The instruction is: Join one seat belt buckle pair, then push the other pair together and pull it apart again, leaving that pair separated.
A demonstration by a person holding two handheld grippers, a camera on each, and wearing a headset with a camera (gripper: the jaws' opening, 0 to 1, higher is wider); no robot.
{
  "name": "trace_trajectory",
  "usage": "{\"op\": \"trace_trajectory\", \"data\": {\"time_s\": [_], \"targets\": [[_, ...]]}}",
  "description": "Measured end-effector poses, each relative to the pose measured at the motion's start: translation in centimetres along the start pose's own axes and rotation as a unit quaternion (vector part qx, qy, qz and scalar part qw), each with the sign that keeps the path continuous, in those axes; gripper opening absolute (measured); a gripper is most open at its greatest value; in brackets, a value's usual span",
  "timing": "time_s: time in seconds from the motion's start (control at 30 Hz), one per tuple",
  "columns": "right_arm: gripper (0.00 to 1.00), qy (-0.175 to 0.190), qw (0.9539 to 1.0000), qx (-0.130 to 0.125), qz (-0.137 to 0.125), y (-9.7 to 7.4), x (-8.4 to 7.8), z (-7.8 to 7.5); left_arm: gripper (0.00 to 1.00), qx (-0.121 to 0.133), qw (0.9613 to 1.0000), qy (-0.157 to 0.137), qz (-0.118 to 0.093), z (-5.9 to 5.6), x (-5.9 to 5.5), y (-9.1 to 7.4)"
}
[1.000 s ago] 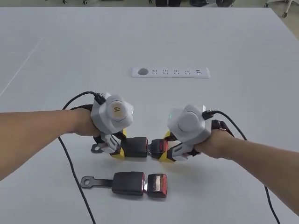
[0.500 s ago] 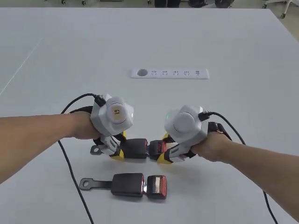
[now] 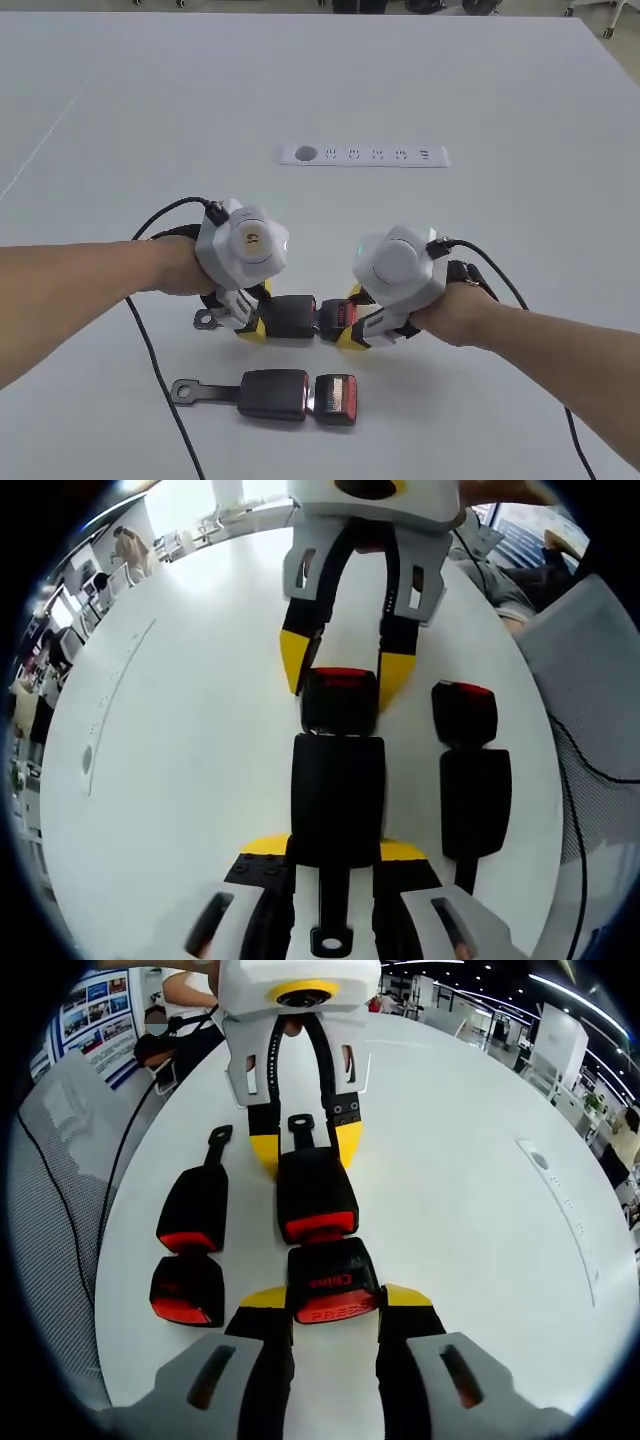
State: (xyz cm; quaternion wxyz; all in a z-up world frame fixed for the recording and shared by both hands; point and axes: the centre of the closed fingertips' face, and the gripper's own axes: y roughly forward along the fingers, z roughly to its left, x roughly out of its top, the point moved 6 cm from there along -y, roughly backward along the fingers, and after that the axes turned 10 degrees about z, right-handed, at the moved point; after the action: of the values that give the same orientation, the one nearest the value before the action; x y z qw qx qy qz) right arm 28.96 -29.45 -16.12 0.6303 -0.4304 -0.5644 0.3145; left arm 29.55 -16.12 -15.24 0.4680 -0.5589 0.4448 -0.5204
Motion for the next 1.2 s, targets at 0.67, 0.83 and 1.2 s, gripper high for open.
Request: {"op": "trace_trajectory", "data": {"time_s": [0.67,0.83,1.2], "targets": [[0.30,-0.021,0.9998,-0.004,0.004,-0.3,-0.2,0.0,0.30,0.001,1.0000,0.003,-0.002,0.2,-0.3,0.3],[0.30,-0.023,0.9996,-0.004,0.014,-0.8,-1.0,0.0,0.30,0.001,1.0000,-0.001,0.003,0.5,-0.5,0.6],[0.30,-0.027,0.9996,-0.003,0.010,-0.7,-1.5,0.0,0.30,0.005,0.9997,0.002,0.024,-0.1,0.1,0.2]]}}
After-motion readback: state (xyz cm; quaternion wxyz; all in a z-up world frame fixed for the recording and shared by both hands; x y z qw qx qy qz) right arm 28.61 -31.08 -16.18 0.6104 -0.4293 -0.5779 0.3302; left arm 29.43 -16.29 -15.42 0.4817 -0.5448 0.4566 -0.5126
